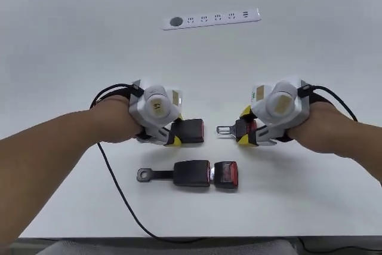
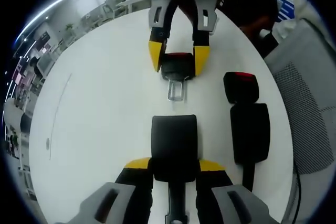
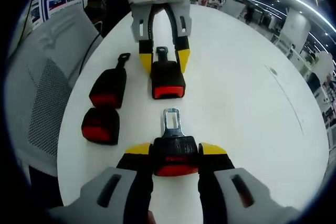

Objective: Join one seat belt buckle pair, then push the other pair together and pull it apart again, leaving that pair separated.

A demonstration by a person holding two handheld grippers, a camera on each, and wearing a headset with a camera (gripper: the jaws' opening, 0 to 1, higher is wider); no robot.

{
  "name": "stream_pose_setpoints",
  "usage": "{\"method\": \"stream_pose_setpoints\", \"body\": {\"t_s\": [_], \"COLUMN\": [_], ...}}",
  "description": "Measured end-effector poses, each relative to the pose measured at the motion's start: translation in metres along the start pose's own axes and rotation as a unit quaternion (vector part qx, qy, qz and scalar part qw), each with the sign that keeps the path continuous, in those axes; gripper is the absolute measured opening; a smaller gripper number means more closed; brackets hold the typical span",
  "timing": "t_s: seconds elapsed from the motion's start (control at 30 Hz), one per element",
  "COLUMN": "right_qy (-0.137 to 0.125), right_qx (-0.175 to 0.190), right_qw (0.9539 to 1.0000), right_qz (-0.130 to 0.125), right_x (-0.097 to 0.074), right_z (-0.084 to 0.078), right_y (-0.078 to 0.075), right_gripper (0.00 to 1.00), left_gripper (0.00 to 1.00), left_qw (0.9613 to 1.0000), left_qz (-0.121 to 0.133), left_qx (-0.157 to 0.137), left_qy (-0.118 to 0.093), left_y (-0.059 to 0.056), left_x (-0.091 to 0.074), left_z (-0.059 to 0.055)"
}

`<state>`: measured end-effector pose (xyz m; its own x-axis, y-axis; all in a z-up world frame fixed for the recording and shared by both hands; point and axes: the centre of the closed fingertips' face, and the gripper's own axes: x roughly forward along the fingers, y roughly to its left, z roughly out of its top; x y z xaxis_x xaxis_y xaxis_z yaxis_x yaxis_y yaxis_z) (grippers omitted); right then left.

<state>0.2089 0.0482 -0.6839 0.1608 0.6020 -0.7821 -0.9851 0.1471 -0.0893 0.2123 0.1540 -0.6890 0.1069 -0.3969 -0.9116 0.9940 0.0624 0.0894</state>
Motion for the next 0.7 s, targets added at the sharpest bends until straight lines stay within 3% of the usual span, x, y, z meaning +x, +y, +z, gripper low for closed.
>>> {"method": "stream_pose_setpoints", "body": {"t_s": [0.27, 0.7], "right_qy": [0.001, 0.011], "right_qx": [-0.012, -0.035], "right_qw": [0.9999, 0.9992], "right_qz": [-0.001, -0.013], "right_x": [0.012, 0.012], "right_z": [0.015, 0.018], "right_y": [0.003, 0.003], "right_gripper": [0.31, 0.31], "left_gripper": [0.31, 0.31], "left_qw": [1.0000, 1.0000], "left_qz": [-0.001, -0.002], "left_qx": [0.001, 0.003], "left_qy": [0.002, 0.007], "left_y": [-0.002, -0.001], "left_x": [-0.001, 0.000], "left_z": [0.002, 0.001]}}
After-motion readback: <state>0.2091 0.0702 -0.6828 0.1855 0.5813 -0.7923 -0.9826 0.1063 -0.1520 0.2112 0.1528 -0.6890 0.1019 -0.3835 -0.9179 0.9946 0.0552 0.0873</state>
